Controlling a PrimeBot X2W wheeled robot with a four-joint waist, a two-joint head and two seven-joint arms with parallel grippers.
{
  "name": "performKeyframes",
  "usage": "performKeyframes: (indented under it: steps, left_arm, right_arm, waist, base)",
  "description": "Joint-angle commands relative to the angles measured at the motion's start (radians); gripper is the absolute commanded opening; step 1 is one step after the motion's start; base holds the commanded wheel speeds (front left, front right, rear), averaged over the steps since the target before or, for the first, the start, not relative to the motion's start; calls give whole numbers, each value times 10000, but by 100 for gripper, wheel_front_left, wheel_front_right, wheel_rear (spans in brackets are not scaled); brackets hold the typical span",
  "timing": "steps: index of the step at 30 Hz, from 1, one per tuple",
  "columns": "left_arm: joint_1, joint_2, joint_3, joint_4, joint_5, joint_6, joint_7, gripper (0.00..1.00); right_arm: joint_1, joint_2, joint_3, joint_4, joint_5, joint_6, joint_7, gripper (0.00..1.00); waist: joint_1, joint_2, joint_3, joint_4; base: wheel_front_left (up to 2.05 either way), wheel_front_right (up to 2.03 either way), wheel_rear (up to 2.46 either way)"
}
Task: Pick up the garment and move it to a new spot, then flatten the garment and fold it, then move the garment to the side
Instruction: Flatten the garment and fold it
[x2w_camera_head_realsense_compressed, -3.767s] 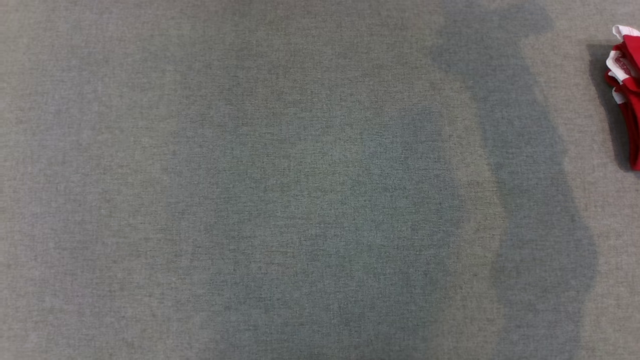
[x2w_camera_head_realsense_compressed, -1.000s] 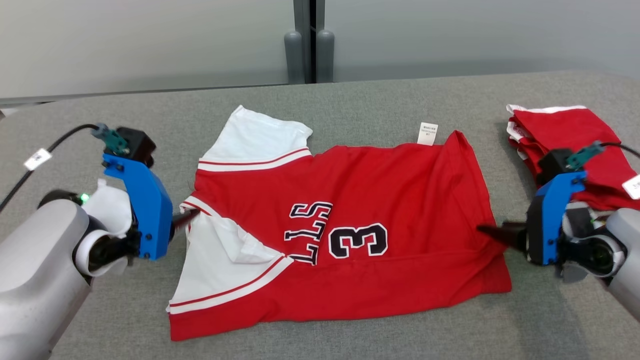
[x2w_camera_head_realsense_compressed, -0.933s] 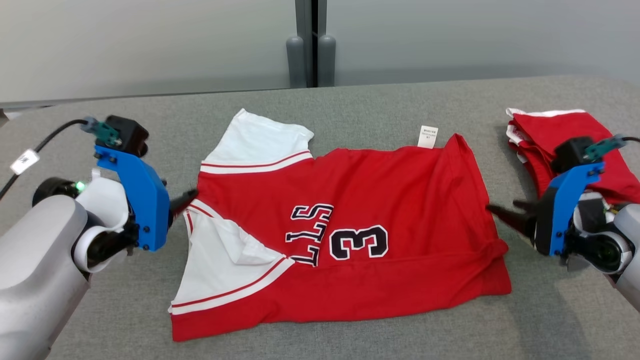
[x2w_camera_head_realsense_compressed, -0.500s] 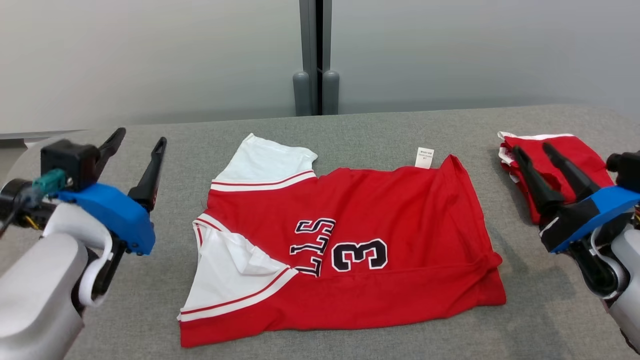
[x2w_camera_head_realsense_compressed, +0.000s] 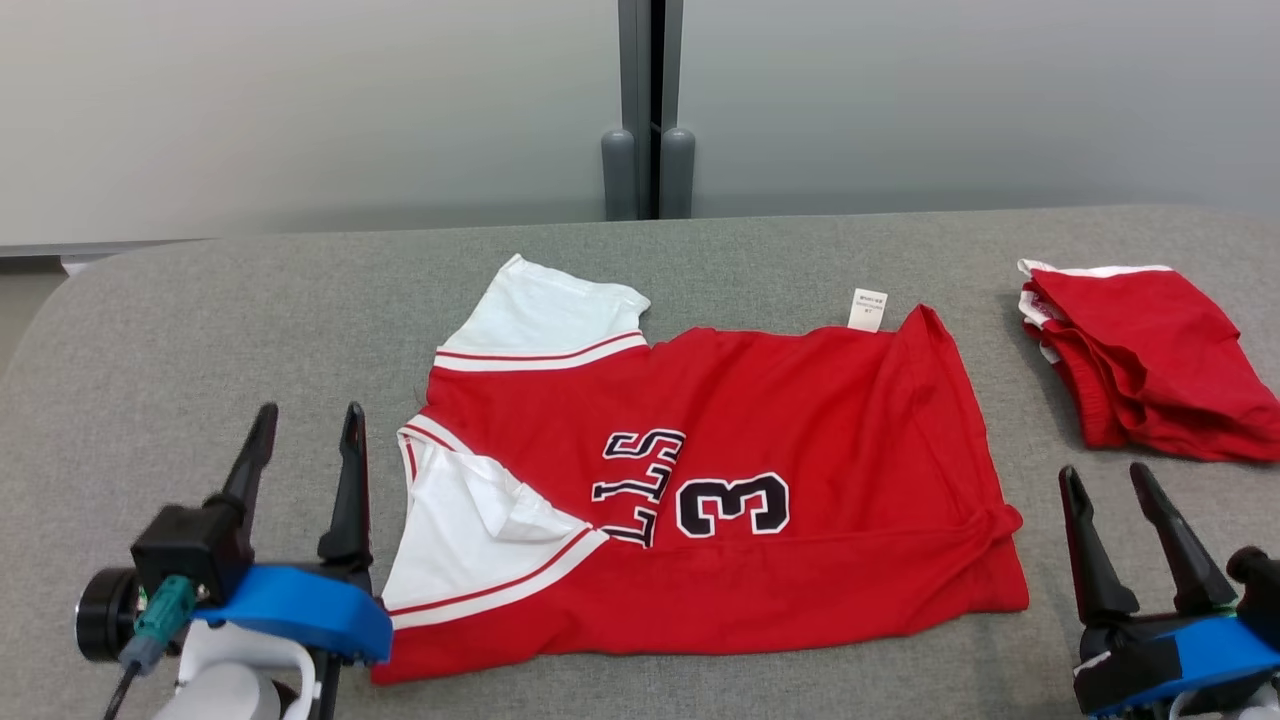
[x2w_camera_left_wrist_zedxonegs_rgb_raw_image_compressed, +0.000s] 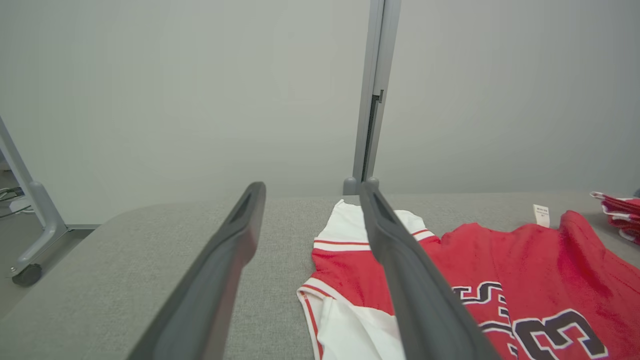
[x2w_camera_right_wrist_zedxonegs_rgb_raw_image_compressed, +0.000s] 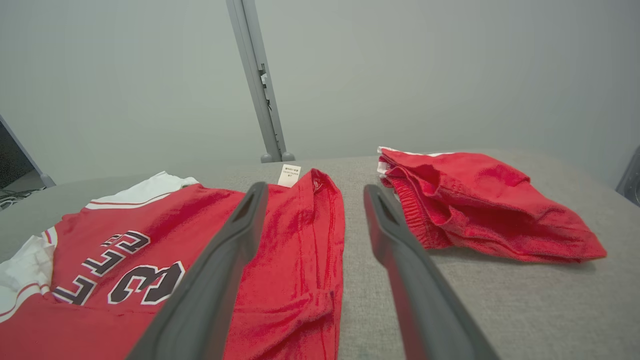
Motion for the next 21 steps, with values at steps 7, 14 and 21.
performKeyframes:
  steps: [7,14,21]
  left_arm:
    - [1583,-805,950,-90,665,-210,-53,100]
    - [1646,-1021,536,808,524,-1223,741,100]
    - [1634,-863,-72,1503,-162,-1699,2825,100]
  right_arm:
    - [615,110,-55,771,-495,1,-12,100]
    - [-5,-179,618,2003,-265,1,533,100]
    - [-523,-326,1388,3171,227,1,1529,100]
  waist:
    - [-1,0,435,117]
    - [-1,0,524,182]
    - [-1,0,545,212]
  base:
    - [0,0,0]
    - [0,0,0]
    - [0,0,0]
